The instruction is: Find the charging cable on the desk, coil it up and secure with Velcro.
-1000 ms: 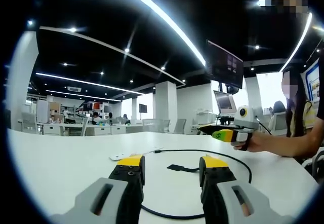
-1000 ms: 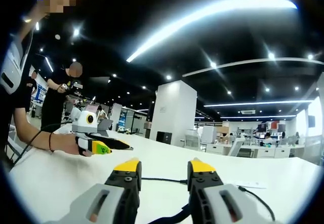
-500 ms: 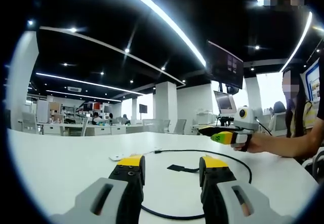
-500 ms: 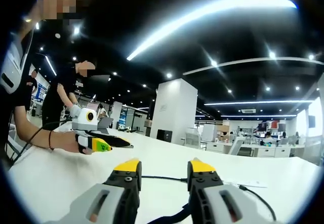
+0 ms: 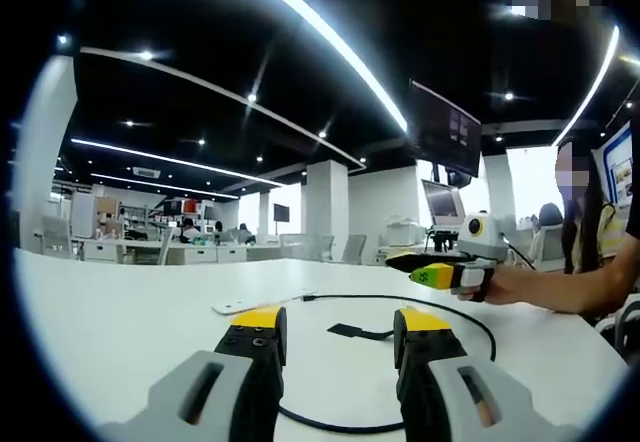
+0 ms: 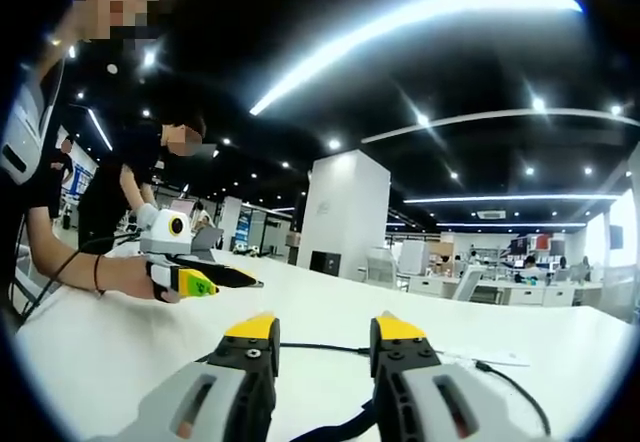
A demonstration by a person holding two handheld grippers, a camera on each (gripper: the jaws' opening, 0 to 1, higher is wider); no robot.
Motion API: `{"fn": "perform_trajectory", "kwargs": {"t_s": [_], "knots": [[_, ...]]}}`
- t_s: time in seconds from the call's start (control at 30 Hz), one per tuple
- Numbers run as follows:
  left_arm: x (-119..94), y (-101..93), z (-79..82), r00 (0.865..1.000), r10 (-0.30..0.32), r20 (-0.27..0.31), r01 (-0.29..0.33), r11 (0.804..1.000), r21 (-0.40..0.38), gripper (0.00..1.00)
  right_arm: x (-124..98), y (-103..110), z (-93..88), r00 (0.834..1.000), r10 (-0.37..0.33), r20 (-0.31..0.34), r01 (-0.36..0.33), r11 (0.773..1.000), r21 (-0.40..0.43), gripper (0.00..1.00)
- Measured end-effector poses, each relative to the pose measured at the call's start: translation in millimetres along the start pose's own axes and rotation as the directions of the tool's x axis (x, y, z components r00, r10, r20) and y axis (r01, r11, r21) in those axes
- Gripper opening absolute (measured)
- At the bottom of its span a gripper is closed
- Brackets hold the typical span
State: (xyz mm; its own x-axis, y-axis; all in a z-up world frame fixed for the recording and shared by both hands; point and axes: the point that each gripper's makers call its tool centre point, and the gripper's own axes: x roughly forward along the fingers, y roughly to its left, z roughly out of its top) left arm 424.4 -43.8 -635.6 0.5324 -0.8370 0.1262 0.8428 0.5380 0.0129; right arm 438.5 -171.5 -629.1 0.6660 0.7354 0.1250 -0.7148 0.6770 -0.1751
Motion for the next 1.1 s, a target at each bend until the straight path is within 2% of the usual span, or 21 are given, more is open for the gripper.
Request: {"fn": "perform_trajectory", "kwargs": {"t_s": [1.1], "knots": [[3.4, 1.6, 1.6, 1.0, -0.012, 0.01, 0.012, 1.0, -0.015, 0.43, 14.3, 2.8, 2.5, 0.999, 0.008, -0.036, -0.009, 1.0, -0.017, 0.37]]}}
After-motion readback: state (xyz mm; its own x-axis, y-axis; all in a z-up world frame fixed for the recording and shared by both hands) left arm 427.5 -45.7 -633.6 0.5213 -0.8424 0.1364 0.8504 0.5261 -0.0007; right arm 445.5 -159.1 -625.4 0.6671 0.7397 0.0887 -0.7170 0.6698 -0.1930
